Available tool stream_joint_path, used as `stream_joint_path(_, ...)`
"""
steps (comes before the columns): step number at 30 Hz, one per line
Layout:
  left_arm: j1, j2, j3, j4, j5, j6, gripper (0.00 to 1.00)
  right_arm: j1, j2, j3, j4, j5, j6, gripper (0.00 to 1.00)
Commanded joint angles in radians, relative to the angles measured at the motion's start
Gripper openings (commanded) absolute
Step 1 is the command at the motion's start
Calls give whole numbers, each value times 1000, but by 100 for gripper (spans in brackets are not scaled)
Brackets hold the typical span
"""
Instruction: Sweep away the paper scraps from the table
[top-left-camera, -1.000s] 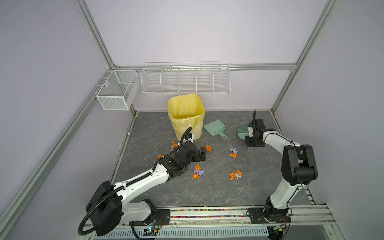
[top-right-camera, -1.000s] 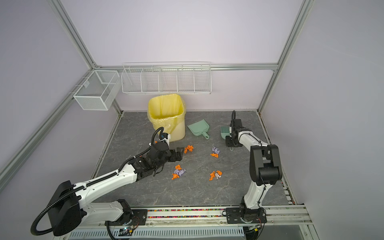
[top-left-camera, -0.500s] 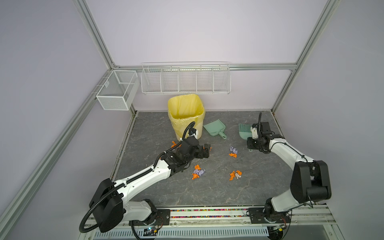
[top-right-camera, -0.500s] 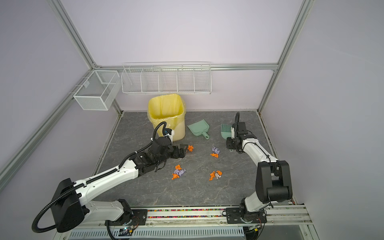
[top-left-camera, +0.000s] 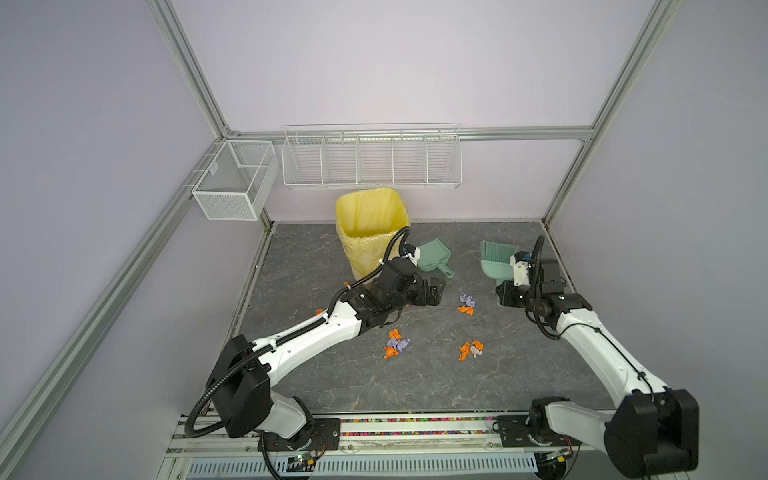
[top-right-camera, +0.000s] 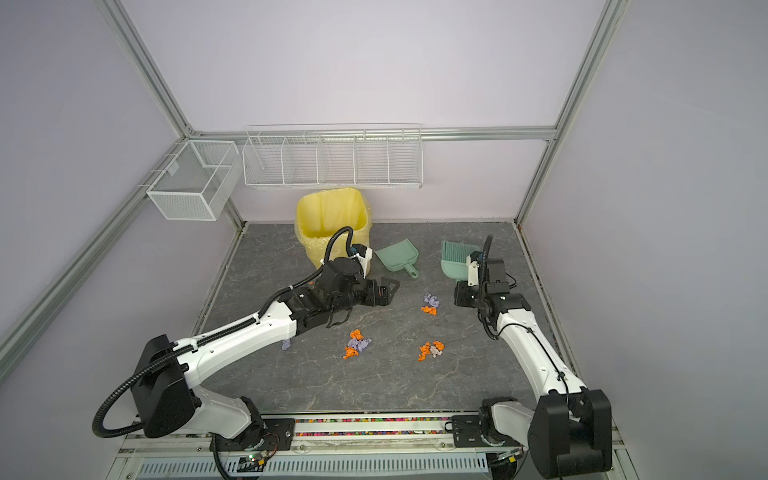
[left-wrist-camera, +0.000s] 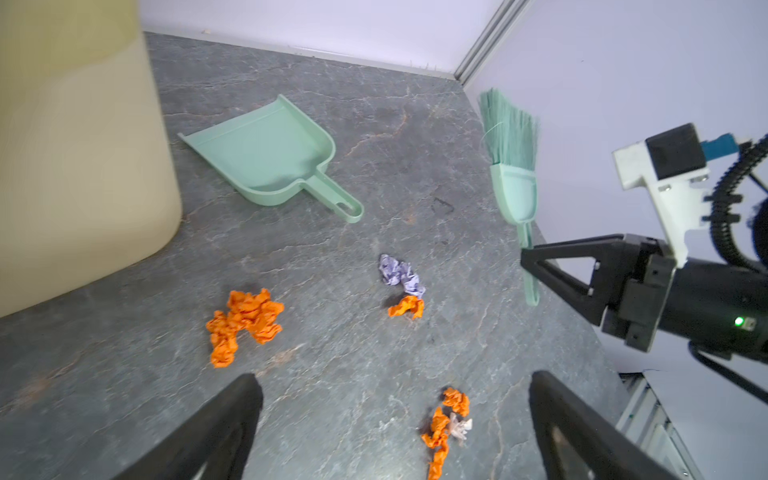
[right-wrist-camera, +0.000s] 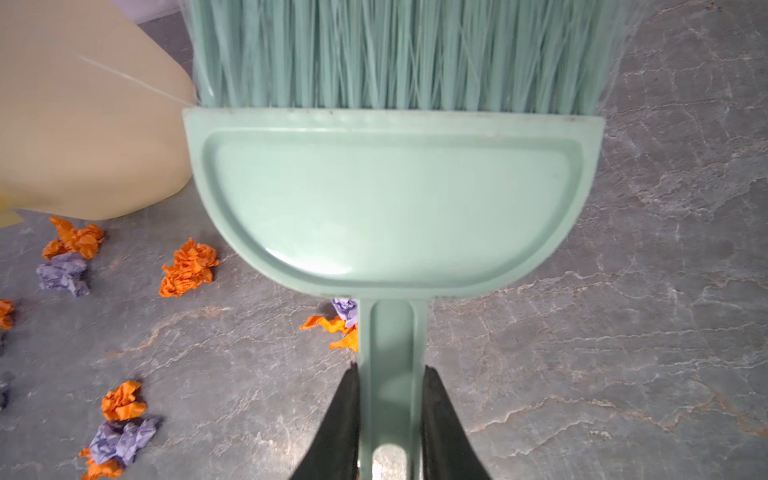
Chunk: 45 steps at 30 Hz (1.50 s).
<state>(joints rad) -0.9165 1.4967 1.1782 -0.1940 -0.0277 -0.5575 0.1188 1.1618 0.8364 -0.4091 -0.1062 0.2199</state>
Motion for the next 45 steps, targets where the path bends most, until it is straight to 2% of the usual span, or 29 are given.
stream_joint_path(1, -39, 54, 93, 4, 60, -36, 100, 12, -59, -30, 34, -59, 30, 13)
stream_joint_path(13, -104, 237, 235, 128, 130, -50, 98, 20, -170, -81, 20, -123, 22, 13)
stream_joint_path(19, -104, 304, 288, 155, 156, -55, 90, 21, -210, -93, 17, -155, 42, 12)
stream_joint_path(25, -104, 360, 326, 196, 159, -78, 77, 22, -238, -115, 23, -168, 54, 11)
stream_joint_path(34, -104, 440, 395, 205, 154, -85, 67, 22, -280, -144, 4, -177, 47, 11)
stream_joint_path(45, -101, 466, 410, 216, 158, -96, 32, 25, -286, -158, 23, -190, 45, 10)
